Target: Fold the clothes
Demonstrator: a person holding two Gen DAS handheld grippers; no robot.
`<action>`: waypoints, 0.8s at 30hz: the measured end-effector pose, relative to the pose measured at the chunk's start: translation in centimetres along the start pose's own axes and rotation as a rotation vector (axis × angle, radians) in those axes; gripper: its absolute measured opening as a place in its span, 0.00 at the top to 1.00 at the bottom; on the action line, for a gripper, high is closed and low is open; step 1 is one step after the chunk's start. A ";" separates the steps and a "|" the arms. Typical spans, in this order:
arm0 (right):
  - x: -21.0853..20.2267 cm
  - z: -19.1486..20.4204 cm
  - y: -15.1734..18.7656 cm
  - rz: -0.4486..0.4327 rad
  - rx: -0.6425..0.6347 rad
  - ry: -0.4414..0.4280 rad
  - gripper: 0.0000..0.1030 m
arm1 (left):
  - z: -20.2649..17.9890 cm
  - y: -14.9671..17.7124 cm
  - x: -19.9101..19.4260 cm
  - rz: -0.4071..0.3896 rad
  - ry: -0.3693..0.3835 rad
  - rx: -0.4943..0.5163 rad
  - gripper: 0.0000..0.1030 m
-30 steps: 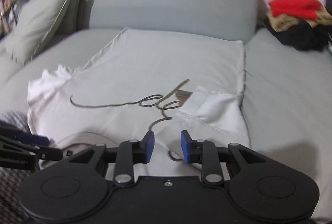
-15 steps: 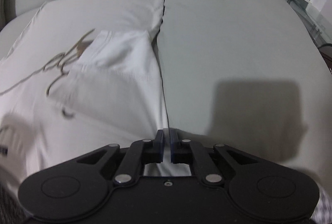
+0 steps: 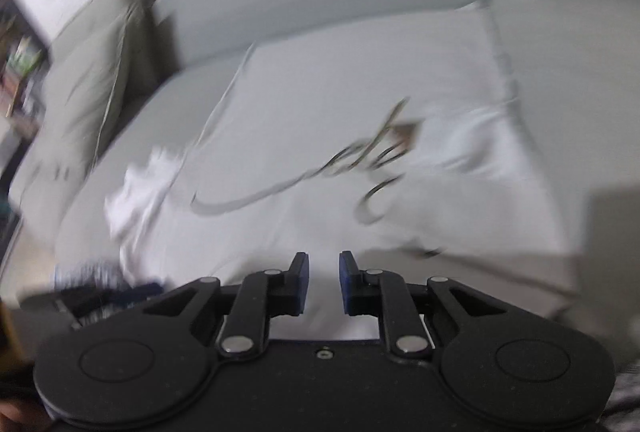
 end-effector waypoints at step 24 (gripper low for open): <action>3.4 -5.3 -1.6 0.001 0.404 -0.304 0.53 | 25.7 -2.9 4.7 -0.161 0.260 -0.843 0.41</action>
Point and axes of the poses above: each gripper's, at about its wrist camera, not at the fingertips, and x roughly the way its jaws point, z to its left, y to its underside, the point moved 2 cm from there along x, roughly the way its jaws point, and after that the axes turned 14 degrees about z, right-handed, at the moved point
